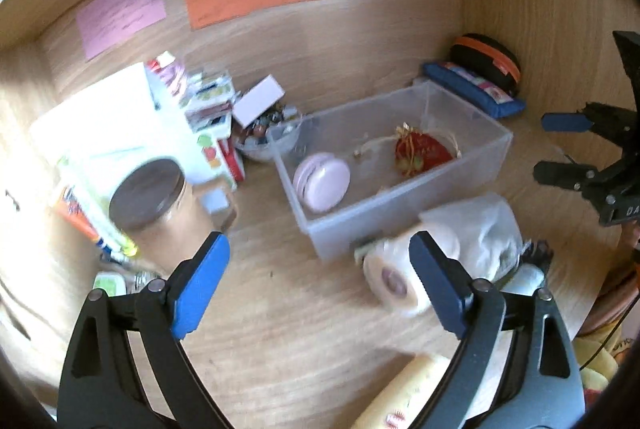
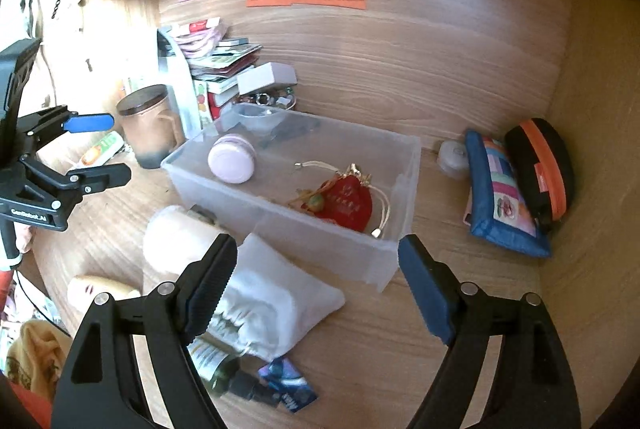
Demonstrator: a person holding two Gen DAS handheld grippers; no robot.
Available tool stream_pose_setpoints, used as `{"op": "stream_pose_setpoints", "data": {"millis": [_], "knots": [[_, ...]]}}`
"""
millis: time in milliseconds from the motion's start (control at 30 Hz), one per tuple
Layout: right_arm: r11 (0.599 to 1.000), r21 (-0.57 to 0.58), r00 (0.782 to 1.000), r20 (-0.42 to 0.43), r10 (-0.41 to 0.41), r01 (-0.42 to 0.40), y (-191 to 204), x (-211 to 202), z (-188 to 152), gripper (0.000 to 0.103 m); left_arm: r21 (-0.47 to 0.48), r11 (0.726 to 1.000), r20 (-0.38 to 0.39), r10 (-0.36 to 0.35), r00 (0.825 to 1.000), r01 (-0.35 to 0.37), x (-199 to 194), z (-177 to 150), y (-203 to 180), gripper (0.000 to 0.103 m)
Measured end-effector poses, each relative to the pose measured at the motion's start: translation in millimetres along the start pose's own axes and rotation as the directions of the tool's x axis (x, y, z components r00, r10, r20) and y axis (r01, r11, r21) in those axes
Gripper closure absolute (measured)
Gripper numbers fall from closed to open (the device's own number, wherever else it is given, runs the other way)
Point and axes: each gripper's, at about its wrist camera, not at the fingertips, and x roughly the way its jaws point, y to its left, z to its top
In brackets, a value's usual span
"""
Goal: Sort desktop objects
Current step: 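Grasp the yellow sunscreen tube with the left tool while the right tool grasps the green bottle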
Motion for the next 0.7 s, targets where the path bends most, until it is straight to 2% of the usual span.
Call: {"op": "stream_pose_setpoints", "data": {"millis": [133, 333, 700], "knots": [[1.0, -0.003, 1.0, 0.001, -0.009, 0.009, 10, -7, -14, 0.022, -0.034, 0.999, -0.024, 0.009, 1.0, -0.01, -5, -25, 8, 0.011], [1.0, -0.009, 1.0, -0.014, -0.005, 0.005, 25, -14, -39, 0.022, -0.059, 0.998, -0.068, -0.03, 0.997, 0.026, -8, -56, 6, 0.011], [0.994, -0.018, 0.99, -0.091, 0.11, -0.112, 63, -3, -76, 0.022, -0.054, 0.991, -0.154, -0.126, 0.98, 0.119, -2, -100, -17, 0.011]]}}
